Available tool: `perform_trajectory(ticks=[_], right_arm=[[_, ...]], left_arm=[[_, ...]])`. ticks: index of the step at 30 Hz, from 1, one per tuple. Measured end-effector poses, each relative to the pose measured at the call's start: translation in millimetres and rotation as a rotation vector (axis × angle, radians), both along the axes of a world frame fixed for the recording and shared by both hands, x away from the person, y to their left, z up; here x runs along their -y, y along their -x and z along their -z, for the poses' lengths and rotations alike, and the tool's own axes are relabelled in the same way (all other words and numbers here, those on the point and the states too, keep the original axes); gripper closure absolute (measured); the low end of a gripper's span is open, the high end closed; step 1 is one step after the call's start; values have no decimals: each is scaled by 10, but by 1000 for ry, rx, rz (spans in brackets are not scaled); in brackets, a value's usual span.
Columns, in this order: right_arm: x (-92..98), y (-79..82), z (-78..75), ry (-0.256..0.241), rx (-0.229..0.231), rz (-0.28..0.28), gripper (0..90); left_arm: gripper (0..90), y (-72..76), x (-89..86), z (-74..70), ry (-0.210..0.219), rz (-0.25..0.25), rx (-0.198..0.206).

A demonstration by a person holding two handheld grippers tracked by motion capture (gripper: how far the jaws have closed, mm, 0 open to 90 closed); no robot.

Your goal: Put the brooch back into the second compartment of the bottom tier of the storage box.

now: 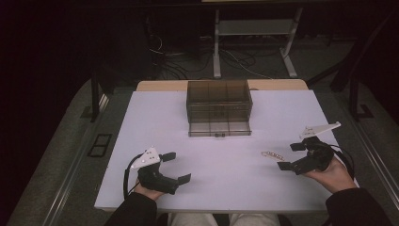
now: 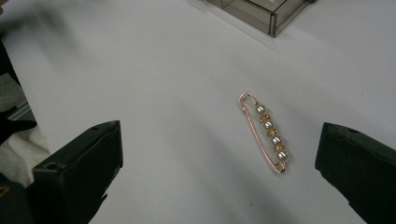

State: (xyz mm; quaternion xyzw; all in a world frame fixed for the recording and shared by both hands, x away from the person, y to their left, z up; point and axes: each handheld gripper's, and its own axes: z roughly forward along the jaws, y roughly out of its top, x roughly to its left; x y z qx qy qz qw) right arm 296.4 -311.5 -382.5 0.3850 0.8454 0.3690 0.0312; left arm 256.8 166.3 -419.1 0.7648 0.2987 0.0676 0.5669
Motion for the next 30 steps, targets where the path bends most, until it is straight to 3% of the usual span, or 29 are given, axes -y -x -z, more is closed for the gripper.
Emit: perform_trajectory(ticks=[30], right_arm=[[21,-283,110,19,-27,-14,5]], left_arm=[[0,-7,2,-1,2,2,1]])
